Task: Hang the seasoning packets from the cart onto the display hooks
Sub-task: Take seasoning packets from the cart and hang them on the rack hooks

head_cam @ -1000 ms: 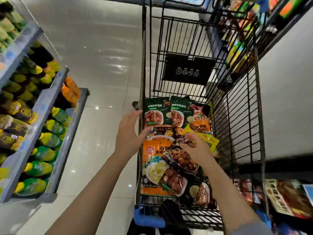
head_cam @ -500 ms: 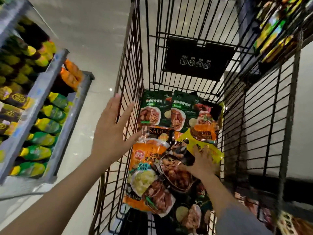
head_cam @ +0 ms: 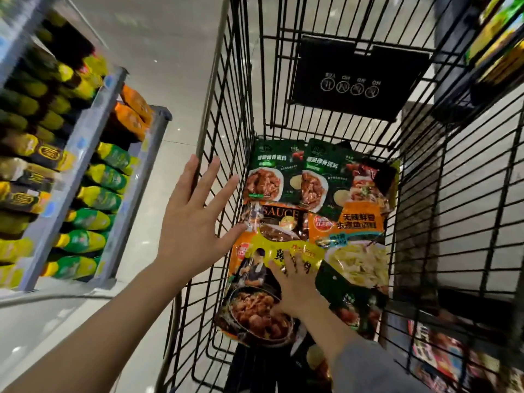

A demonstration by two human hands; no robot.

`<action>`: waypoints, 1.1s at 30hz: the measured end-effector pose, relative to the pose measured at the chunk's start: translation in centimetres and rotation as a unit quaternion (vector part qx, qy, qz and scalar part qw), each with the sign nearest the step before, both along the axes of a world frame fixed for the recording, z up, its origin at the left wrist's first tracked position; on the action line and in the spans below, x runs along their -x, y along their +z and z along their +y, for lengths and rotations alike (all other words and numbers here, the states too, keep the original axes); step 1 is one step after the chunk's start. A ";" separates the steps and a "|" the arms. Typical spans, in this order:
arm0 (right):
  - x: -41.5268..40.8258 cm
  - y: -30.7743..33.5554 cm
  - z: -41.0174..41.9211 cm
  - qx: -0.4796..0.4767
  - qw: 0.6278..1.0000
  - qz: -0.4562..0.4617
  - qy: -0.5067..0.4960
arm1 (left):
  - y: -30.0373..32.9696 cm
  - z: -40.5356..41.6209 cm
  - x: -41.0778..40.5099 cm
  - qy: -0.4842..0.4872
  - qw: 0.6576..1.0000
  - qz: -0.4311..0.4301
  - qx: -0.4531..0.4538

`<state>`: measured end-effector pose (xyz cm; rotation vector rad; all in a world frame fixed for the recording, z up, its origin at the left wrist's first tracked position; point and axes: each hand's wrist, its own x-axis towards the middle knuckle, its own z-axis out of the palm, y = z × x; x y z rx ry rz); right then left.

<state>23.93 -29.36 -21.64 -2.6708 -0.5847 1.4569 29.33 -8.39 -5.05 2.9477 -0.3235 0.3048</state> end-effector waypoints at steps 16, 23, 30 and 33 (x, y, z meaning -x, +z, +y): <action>-19.6 -4.7 -0.8 0.001 0.975 -0.220 0.032 | 0.1 -0.2 -0.1 0.012 0.999 0.012 0.033; -19.3 -4.8 0.3 -0.048 0.947 -0.299 0.112 | 0.2 -0.3 0.1 0.013 1.000 0.016 0.013; -20.3 2.9 -5.1 0.019 0.924 -0.335 0.183 | 0.6 -0.4 0.0 0.012 1.000 0.011 0.012; -17.0 3.6 -8.4 0.043 0.933 -0.310 0.176 | 0.5 -0.5 0.0 0.009 1.000 0.006 0.018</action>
